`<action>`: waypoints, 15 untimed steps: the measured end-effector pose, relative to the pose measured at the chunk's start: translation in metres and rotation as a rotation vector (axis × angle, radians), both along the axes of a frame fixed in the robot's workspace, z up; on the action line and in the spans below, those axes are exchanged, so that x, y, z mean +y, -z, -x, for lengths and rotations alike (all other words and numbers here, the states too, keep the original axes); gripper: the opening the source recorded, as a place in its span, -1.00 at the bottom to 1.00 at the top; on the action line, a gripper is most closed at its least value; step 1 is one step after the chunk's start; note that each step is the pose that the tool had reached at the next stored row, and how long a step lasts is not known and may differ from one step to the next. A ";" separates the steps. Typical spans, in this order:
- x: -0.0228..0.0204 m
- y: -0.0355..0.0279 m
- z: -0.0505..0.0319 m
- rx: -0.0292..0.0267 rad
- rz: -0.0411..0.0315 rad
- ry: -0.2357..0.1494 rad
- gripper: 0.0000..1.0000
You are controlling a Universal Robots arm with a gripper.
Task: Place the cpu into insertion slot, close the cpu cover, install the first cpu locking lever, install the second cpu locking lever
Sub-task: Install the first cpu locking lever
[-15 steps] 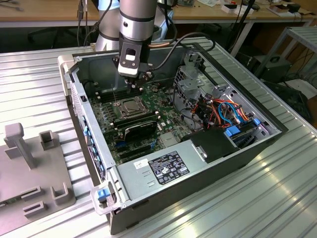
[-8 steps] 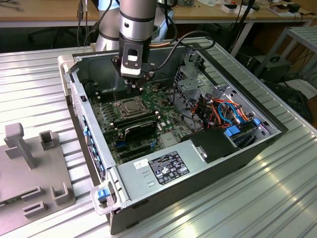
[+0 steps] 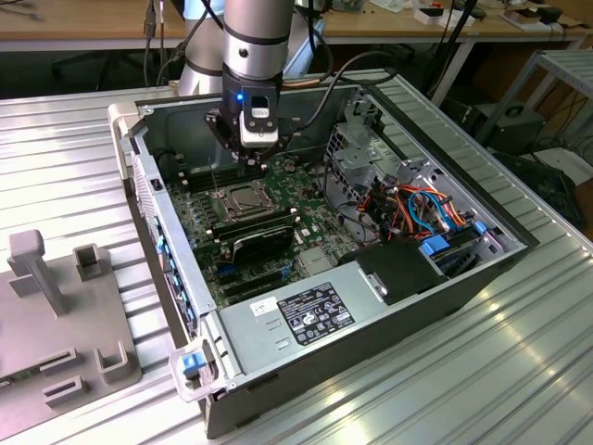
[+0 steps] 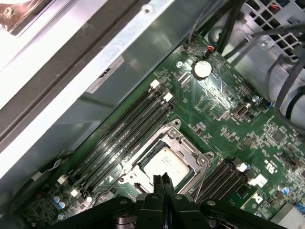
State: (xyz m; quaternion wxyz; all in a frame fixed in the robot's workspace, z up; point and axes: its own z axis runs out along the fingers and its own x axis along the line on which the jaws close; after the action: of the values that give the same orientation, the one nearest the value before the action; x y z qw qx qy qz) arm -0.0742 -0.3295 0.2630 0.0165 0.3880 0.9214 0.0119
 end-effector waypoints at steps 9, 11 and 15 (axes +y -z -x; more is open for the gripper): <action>0.0000 0.0000 0.0008 -0.0001 0.0000 -0.005 -0.79; 0.0000 0.0000 0.0009 0.0000 -0.0001 -0.005 -0.79; 0.0000 0.0000 0.0009 -0.0001 0.0000 -0.005 -0.79</action>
State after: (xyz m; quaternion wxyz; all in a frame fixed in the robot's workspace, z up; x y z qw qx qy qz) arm -0.0751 -0.3295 0.2630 0.0165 0.3856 0.9224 0.0120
